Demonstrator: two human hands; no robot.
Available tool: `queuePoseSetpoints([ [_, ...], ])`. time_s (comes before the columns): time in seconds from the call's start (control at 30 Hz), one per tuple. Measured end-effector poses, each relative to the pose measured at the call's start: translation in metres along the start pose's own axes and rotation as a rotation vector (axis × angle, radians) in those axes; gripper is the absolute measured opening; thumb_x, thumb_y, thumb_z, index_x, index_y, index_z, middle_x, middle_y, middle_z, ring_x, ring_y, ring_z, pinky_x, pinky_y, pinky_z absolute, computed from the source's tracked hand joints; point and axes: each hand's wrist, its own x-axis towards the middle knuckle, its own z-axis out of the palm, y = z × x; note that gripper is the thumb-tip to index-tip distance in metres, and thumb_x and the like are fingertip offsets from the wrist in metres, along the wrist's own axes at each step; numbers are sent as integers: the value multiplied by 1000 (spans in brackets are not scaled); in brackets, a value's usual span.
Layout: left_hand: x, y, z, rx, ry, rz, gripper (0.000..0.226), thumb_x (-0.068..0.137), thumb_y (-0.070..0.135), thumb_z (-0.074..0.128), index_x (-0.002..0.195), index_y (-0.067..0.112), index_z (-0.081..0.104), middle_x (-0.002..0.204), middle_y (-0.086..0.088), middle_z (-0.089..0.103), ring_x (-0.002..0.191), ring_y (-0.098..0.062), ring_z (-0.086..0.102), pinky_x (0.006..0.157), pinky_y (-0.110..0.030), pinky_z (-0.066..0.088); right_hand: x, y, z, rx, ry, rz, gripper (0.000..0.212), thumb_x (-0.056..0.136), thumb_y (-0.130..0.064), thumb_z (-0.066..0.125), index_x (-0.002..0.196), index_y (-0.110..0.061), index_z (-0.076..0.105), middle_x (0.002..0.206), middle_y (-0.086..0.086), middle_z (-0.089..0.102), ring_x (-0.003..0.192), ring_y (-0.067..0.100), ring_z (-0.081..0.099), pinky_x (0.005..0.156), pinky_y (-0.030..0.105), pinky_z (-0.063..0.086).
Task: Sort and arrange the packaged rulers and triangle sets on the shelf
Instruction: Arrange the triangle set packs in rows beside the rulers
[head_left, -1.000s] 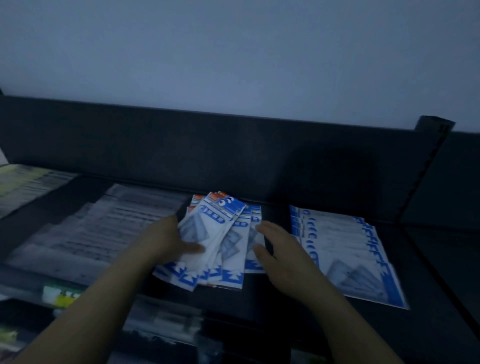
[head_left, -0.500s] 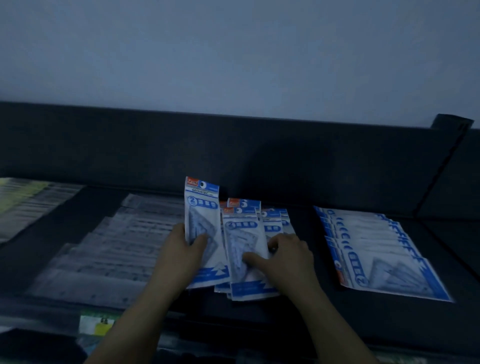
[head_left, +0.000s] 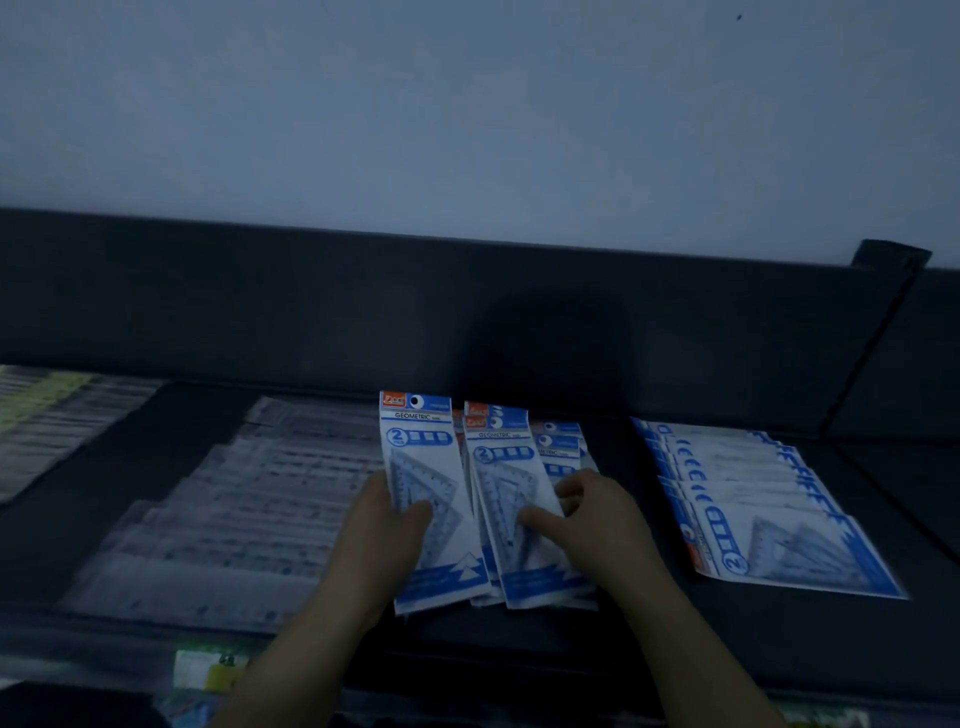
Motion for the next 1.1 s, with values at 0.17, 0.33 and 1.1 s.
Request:
queuePoseSetpoints([
  [0.17, 2, 0, -2, 8, -16, -17, 19, 93, 5, 52, 105, 19, 57, 99, -2, 67, 84, -15, 64, 61, -23, 47, 2, 6, -8, 108, 74, -13, 11, 87, -24, 63, 79, -17, 63, 78, 0, 65, 71, 14, 61, 69, 38, 55],
  [0.33, 0, 4, -5, -14, -11, -20, 22, 95, 4, 47, 108, 16, 60, 99, -4, 69, 84, -18, 65, 61, -23, 47, -3, -6, -13, 361, 147, -60, 14, 98, -22, 47, 93, -11, 55, 83, 6, 58, 68, 13, 51, 59, 27, 42],
  [1.1, 11, -12, -19, -139, 136, 3, 17, 97, 18, 50, 110, 10, 59, 98, -10, 68, 82, -23, 67, 69, -37, 56, 0, -10, 7, 319, 127, -58, 32, 91, -34, 60, 87, -3, 55, 84, 17, 60, 71, 21, 57, 63, 35, 49],
])
